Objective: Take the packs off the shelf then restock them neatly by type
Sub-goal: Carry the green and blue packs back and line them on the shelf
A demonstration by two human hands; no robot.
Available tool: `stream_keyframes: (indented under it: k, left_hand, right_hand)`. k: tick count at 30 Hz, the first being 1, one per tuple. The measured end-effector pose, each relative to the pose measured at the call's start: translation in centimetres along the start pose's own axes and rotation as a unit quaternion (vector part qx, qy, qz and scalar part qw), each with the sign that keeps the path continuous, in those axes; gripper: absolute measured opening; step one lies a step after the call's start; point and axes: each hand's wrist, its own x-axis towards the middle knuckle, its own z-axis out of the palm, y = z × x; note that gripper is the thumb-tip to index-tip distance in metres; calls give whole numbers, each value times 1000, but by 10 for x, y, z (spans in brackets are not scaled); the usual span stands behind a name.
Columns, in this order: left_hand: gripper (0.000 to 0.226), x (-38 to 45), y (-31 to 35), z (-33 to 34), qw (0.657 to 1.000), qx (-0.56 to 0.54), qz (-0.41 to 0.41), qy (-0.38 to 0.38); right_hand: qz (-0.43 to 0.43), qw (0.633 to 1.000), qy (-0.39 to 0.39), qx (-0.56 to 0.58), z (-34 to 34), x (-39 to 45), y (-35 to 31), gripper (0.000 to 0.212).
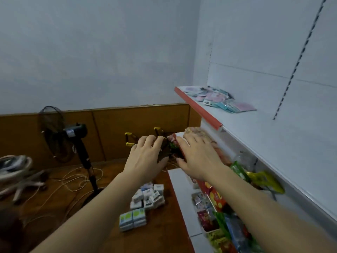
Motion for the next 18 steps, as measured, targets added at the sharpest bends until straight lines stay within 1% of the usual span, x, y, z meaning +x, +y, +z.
stream_keyframes:
  k: [7,13,18]
  left_hand:
    - [74,41,-55,68,994,40,-63,-75]
    - [74,54,-107,114,984,55,-109,-128]
    - [75,68,-177,157,975,34,-159,-152]
  right_hand:
    - [-70,993,-58,73,95,87,1,68]
    - [-110,983,-120,83,163,147,-17,68]
    - [-131,978,-145,75,221,206,-46,70]
